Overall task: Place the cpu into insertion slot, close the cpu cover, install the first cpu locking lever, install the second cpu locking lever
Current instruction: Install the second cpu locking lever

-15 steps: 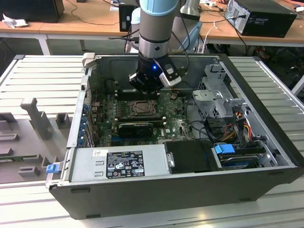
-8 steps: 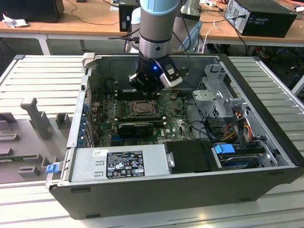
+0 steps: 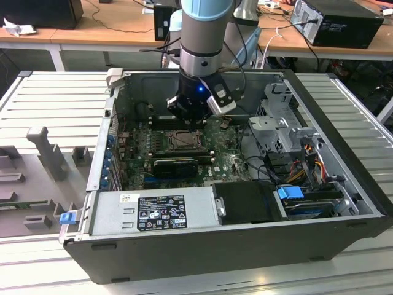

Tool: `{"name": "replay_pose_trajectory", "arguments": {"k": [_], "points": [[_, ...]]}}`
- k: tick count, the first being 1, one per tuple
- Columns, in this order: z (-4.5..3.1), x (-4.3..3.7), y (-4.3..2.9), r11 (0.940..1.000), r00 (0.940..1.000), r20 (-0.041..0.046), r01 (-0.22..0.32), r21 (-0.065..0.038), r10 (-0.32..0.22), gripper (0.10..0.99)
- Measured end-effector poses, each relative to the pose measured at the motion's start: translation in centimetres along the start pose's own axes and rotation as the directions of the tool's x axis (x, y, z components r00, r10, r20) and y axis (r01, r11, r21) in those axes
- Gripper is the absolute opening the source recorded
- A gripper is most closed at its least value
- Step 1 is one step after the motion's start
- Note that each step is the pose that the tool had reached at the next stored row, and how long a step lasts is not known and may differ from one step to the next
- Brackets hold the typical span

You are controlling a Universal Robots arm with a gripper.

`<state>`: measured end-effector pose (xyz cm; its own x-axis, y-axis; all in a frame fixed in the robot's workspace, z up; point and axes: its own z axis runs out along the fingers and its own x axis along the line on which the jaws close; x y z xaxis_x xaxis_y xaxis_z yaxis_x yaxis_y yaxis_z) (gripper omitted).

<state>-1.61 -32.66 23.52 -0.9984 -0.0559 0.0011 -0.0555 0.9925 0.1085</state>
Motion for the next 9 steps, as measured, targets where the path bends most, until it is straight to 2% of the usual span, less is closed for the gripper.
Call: {"name": "replay_pose_trajectory", "arguments": {"k": [3, 6, 9], "points": [[-1.19, 0.0, 0.13, 1.0, 1.0, 0.0001, 0.0, 0.0, 0.0, 0.106], [-1.33, 0.0, 0.03, 1.0, 1.0, 0.0001, 0.0, 0.0, 0.0, 0.106], [-1.39, 0.06, -0.49, 1.0, 1.0, 0.0001, 0.0, 0.0, 0.0, 0.106]]}}
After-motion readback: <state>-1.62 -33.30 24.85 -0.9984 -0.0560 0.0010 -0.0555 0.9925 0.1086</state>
